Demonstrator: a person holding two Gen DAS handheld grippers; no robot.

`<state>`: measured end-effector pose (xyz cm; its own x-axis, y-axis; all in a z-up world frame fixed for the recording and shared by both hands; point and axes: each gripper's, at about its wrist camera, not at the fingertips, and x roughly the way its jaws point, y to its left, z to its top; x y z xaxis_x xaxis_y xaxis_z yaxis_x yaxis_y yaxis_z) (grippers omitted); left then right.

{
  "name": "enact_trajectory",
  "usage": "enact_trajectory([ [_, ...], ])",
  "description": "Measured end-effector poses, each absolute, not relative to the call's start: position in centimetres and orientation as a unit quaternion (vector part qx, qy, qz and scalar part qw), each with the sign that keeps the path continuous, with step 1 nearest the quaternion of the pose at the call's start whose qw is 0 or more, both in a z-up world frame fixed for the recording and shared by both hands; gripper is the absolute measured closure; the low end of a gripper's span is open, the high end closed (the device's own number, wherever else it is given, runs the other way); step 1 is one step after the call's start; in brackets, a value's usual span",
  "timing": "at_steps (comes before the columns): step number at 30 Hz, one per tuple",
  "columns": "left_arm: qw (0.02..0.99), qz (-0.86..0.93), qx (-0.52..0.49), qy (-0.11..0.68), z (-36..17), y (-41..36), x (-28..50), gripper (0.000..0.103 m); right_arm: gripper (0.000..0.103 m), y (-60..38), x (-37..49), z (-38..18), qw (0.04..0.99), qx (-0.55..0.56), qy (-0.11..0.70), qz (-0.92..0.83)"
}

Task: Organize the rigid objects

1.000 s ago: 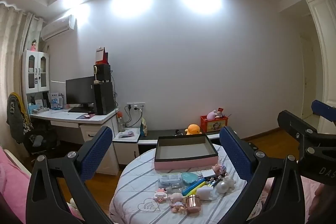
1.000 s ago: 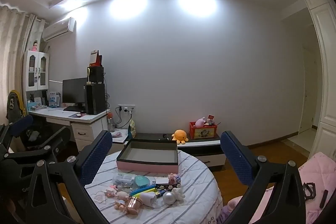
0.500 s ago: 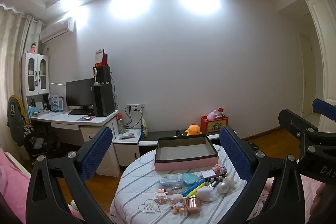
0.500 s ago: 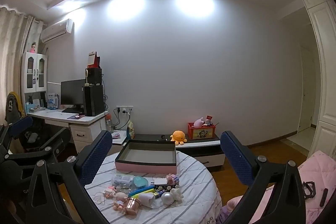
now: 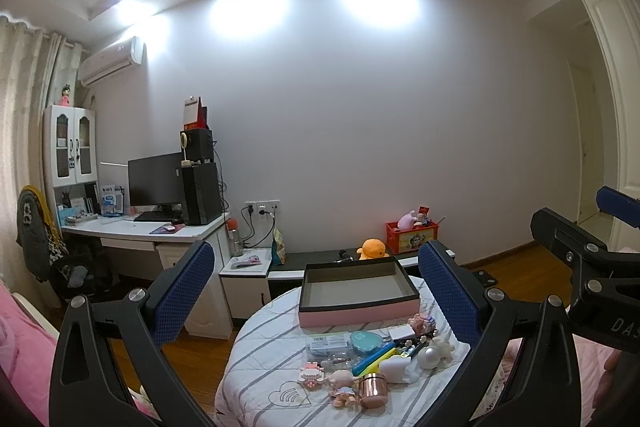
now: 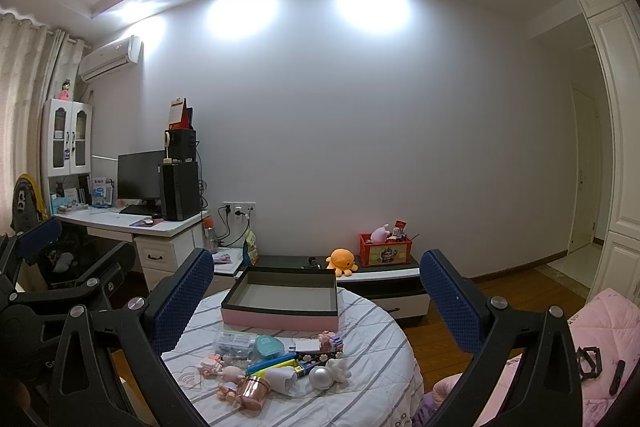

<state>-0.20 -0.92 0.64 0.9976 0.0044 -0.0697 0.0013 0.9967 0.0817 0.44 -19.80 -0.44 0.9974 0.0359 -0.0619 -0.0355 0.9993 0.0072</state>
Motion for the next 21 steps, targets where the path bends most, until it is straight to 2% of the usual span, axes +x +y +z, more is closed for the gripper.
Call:
enact_trajectory([
  [21,0.999,0.001,0.040,0.034,0.61,-0.90,-0.22,0.000,0.000,-19.37,0.22,0.00,0.999,0.000,0.030,0.022],
])
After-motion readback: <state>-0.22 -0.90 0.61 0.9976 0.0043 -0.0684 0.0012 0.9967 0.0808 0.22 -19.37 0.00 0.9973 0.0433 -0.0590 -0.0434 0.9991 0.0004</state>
